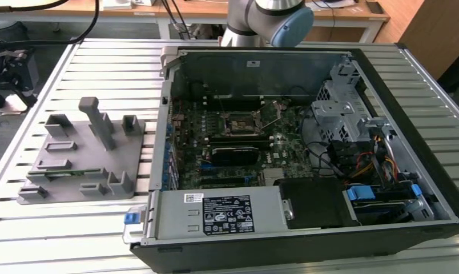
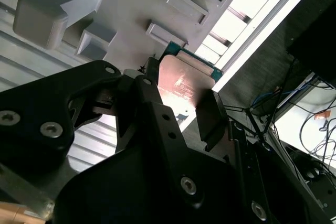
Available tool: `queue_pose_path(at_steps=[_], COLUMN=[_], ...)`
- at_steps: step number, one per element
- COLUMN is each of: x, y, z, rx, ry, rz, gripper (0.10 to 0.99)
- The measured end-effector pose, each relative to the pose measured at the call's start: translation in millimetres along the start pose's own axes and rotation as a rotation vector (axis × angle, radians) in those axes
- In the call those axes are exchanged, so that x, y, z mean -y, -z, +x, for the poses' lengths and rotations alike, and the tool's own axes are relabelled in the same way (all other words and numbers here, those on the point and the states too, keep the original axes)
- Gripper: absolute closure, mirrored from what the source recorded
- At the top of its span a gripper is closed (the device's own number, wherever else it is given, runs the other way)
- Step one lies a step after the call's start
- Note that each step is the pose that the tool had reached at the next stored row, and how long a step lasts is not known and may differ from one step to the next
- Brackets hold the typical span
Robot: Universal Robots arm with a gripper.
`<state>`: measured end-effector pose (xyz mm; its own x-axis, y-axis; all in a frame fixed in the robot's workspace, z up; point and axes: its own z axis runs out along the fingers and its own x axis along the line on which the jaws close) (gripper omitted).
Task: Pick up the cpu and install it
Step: 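Pick up the cpu and move it towards the insertion slot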
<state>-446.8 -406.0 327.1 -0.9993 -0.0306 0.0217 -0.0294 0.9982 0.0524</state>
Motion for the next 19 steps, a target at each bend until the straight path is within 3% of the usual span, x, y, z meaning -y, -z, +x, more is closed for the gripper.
queue_pose_path(at_steps=[19], x=[-7.3], y=[8.7], z=[0.0], rx=[0.0001], ry=[0.000], rz=[0.000], gripper=[0.561])
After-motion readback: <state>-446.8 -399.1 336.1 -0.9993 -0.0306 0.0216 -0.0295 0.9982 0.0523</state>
